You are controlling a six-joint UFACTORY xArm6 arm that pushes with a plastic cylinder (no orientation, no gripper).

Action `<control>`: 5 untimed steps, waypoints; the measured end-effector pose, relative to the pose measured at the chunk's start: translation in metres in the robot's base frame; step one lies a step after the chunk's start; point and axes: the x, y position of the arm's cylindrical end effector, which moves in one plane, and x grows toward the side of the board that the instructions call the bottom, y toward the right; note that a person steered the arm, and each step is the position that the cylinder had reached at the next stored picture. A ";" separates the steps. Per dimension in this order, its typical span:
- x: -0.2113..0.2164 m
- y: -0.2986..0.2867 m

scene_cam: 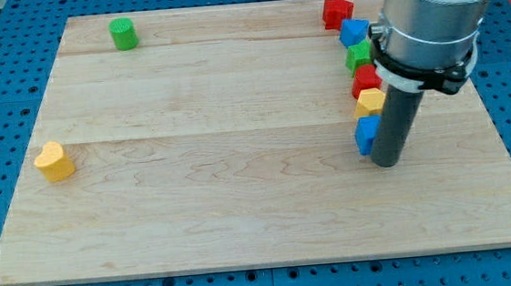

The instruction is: Slide the yellow heart towards the bottom center of the board

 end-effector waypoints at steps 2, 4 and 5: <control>0.066 -0.106; 0.080 -0.395; 0.075 -0.454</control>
